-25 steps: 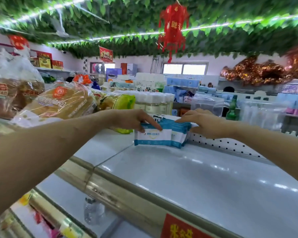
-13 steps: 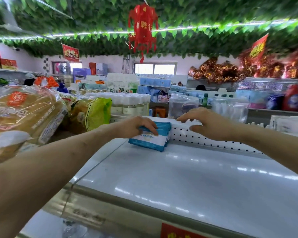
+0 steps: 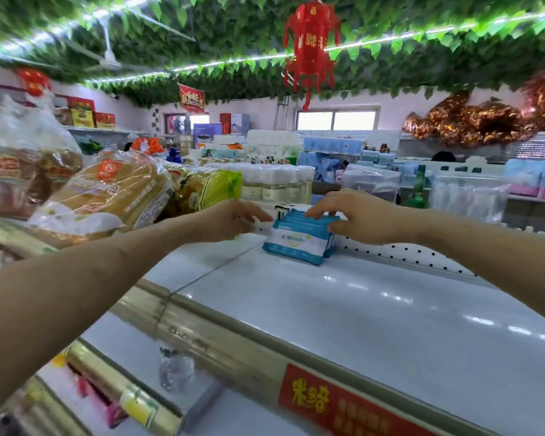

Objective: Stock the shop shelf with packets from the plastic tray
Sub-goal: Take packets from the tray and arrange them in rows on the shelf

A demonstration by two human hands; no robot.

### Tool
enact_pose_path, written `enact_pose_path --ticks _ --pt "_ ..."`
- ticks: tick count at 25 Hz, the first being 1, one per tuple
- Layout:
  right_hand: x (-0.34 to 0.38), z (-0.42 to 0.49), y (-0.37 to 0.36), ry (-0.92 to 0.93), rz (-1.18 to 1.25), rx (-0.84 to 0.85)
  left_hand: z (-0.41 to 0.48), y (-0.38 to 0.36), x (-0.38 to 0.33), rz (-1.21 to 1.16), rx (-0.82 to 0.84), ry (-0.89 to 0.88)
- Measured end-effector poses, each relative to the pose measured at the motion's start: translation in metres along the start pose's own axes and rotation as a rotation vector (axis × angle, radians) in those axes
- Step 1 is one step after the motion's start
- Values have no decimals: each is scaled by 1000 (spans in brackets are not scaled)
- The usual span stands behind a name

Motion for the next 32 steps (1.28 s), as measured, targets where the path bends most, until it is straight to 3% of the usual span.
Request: enact_pose_path --ticks 5,11,16,22,28,32 --pt "46 34 -8 279 84 3 -107 57 -4 162 -30 220" --pt "193 74 -29 711 171 39 -281 87 -13 243 -7 620" --pt "314 58 -62 948 143 298 -415 49 -14 253 81 866" --pt "403 27 -156 992 120 546 -546 -52 14 123 200 1030" --pt "433 -26 -301 849 236 796 -632 -181 34 66 354 1081" --pt "437 -49 -363 821 198 807 -656 -223 36 38 398 1046"
Point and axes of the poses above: each hand's wrist, its own z-axis towards the middle knuckle, its own y-axis out of the back of the hand, x = y × z, the point moved 3 cm from there along z, towards the middle knuckle, and after that the axes turned 8 degrees about y, right-handed, at the moved point
